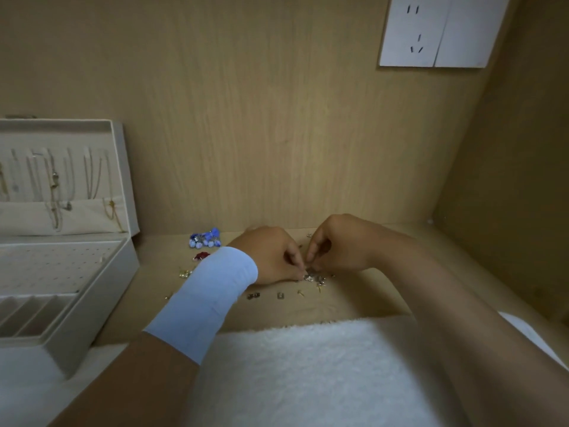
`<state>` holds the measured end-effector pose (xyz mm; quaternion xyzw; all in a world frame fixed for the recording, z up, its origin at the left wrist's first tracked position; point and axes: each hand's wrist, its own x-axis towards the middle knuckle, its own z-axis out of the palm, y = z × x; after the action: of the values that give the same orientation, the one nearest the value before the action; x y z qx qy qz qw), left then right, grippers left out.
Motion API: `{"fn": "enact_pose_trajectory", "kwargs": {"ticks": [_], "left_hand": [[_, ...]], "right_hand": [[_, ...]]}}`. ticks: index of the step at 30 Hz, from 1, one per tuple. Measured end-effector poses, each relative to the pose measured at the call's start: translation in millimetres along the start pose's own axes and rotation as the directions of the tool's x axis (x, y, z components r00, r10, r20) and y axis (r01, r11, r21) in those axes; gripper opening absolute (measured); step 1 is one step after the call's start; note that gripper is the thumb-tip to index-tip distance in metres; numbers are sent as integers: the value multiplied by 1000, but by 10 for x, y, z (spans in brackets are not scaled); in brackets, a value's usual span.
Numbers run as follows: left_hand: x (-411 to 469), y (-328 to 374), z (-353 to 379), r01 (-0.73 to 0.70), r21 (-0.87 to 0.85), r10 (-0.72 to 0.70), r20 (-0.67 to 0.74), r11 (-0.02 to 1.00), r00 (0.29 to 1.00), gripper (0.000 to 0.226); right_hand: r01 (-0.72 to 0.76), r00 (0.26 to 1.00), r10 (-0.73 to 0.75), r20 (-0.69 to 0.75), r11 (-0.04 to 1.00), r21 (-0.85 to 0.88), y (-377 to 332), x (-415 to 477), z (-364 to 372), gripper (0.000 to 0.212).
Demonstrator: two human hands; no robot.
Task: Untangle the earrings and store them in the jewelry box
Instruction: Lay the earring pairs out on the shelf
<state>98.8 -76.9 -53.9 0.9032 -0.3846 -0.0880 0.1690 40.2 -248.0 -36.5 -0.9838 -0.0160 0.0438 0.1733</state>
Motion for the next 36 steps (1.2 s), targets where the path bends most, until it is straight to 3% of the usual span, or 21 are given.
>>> {"fn": "enact_pose_trajectory", "kwargs": {"ticks": [11,20,29,33,36], "left_hand": [[12,-41,-5,-26,-54,27,11,998,1000,5],[-1,-67,-49,-60,-399,13,-118,915,993,23],[-28,-128,-57,-128,-510,50,-162,851,985,16],[-29,-186,-111,-115,-483,47,-151,868,987,11],[-40,-239,-166,-80,-491,20,-126,868,992,9]], "right_hand": [[26,998,-24,54,999,-42,-100,-17,48,6],[12,1000,-3,-30,950,313,-17,-33,-50,7],[-63,997,39,59,861,504,29,-90,-91,13],[-31,999,23,25,914,406,6,-84,-114,13],[-44,999,40,24,972,231,-40,-93,-135,12]]}}
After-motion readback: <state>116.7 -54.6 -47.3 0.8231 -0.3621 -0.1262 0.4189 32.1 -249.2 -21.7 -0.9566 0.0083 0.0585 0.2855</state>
